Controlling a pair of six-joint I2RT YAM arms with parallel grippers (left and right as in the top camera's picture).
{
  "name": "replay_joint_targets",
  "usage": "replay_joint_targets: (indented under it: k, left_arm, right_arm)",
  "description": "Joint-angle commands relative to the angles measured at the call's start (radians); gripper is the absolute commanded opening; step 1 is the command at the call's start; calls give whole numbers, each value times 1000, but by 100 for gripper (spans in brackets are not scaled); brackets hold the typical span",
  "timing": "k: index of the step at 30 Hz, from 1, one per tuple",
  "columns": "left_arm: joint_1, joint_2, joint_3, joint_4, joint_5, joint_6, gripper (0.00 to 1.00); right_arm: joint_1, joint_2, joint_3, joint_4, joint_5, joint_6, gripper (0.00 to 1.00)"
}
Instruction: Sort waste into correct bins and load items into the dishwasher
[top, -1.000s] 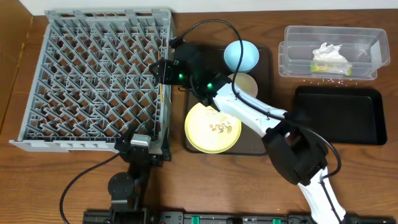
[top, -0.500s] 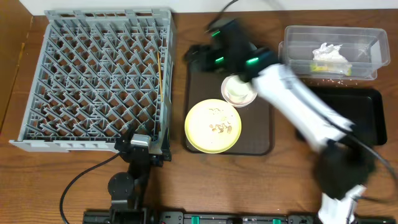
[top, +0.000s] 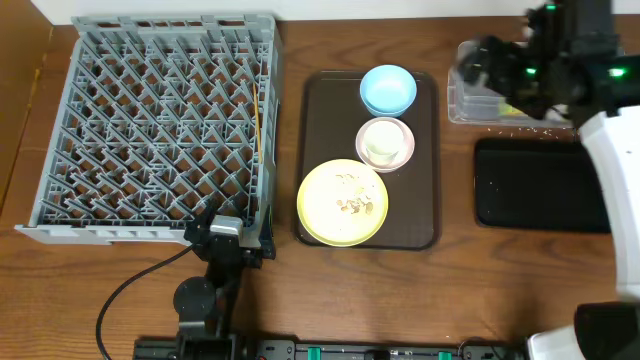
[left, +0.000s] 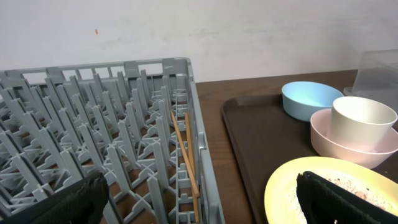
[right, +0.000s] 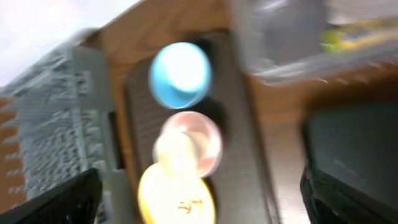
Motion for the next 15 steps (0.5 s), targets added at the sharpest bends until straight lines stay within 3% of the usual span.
replay_joint_targets:
  k: [1, 4, 10, 15]
  left_arm:
    - [-3, -6, -22, -25, 24, 10, 98]
    - [-3, -6, -22, -25, 24, 10, 98]
    - [-3, -6, -22, -25, 23, 10, 98]
    - [-2, -6, -22, -23, -130, 10, 98]
  right_arm:
    - [-68, -11, 3, -45, 117, -14, 99]
    - [-116, -11, 3, -104, 231, -14, 99]
    - [-146, -11, 3, -139, 236, -14, 99]
    - [-145, -11, 3, -139, 236, -14, 99]
